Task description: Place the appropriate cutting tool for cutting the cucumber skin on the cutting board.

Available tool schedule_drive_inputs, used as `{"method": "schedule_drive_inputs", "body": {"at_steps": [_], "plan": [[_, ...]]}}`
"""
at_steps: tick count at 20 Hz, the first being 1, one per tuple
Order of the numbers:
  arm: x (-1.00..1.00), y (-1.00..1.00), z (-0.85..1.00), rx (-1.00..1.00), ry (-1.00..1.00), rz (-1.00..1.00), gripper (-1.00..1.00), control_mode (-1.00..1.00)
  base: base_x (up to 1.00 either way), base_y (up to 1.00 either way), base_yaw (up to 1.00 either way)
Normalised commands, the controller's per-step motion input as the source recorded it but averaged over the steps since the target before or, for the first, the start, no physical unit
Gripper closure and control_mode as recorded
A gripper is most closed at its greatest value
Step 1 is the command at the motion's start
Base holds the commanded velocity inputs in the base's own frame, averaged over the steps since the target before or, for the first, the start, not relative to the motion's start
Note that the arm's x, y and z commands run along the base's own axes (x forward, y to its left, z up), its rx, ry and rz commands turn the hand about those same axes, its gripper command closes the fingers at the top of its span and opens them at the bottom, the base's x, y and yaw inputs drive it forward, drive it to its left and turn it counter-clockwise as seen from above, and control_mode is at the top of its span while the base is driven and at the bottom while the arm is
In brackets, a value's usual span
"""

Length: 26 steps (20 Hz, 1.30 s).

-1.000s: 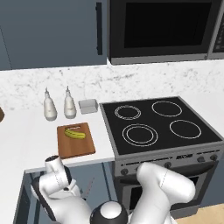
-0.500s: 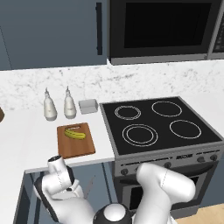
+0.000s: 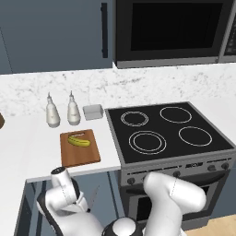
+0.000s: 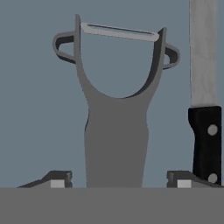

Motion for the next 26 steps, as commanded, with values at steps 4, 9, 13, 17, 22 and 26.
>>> {"method": "schedule_drive_inputs", "body": {"at_steps": [4,9,13,17,22,26], "plan": [[-0.05,0.0,-0.62,0.0,-0.04,0.0,-1.0,-1.0,0.0,0.0,0.0],[-0.25,0.0,-0.77,0.0,0.0,0.0,-1.0,-1.0,0.0,0.0,0.0],[-0.34,-0.02,-0.86,0.0,0.0,0.0,1.0,-1.0,0.0,0.0,0.0],[-0.32,-0.09,-0.82,0.0,0.0,0.0,1.0,-1.0,0.0,0.0,0.0],[-0.45,-0.14,-0.72,0.0,0.0,0.0,1.0,-1.0,0.0,0.0,0.0],[-0.57,-0.02,-0.28,0.01,0.0,0.0,1.0,-1.0,0.0,0.0,0.0]]}}
